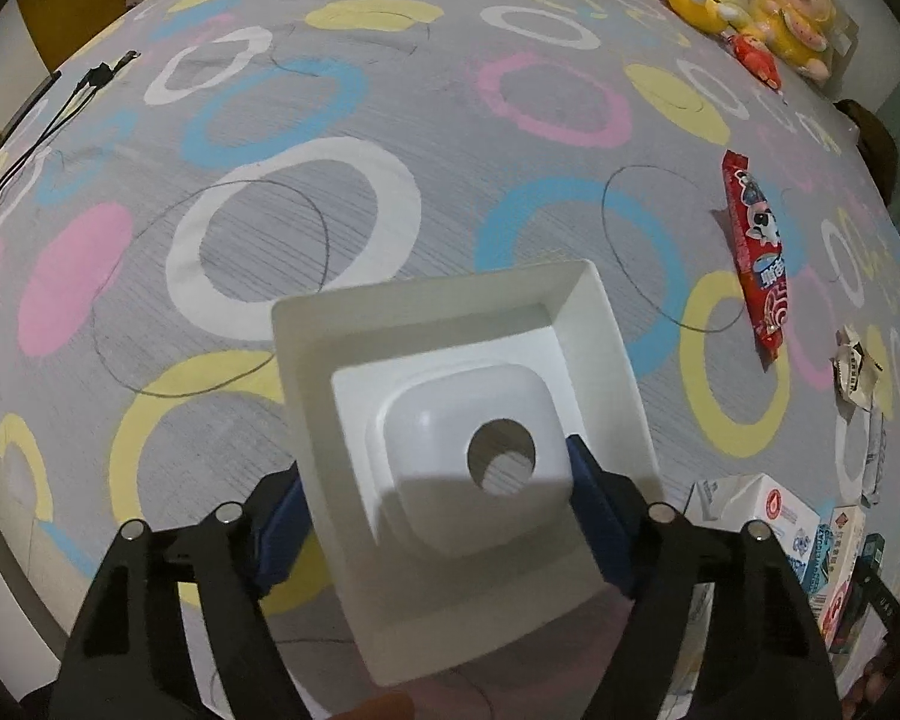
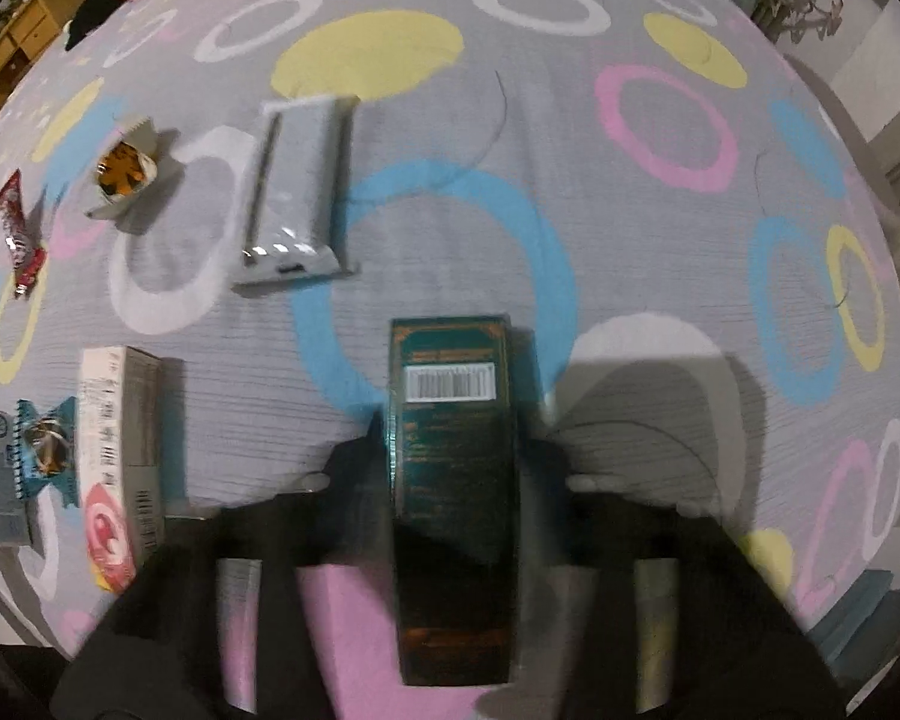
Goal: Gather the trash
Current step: 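Close the left tool on the white tray while the right tool closes on the green box, then lift the white tray with the left tool while the right tool carries the green box toward the bag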
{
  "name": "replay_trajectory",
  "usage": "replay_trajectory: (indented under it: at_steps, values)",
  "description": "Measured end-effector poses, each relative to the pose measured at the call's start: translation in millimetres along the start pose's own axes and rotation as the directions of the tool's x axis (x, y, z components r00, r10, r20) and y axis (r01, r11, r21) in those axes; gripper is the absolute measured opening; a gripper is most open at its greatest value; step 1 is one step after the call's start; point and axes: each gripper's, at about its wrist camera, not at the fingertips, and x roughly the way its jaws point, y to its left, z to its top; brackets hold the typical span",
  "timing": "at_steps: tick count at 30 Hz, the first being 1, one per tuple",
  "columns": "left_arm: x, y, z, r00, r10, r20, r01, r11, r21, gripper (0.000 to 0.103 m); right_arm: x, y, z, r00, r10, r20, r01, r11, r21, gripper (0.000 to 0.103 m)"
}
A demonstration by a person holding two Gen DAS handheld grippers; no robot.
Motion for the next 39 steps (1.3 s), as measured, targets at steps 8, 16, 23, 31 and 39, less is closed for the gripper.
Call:
replay_trajectory:
  at_steps: [8,16,23,31,39]
  values:
    - [-19,4,-6,0.999,-0.023,0.029,0.024,1.000,-0.009,0.071,-10,-2,-2,1.000,0.009,0.022,-0.009,1.000,0.023,0.035]
    - [-53,8,-10,0.997,-0.037,0.075,0.035,0.999,0.018,0.071,-44,-7,-13,0.997,0.022,0.071,-0.024,0.999,0.030,0.035]
    - [-84,1,-27,0.990,-0.044,0.133,0.034,0.997,0.073,0.071,-76,-10,-28,0.991,0.044,0.127,-0.045,0.999,0.008,0.035]
    - [-116,-12,-59,0.982,-0.079,0.173,0.055,0.988,0.144,0.071,-110,-7,-60,0.978,0.057,0.199,-0.056,0.998,-0.014,0.035]
    - [-147,-25,-93,0.968,-0.120,0.218,0.070,0.972,0.226,0.071,-146,-9,-106,0.959,0.062,0.275,-0.060,0.998,-0.016,0.035]
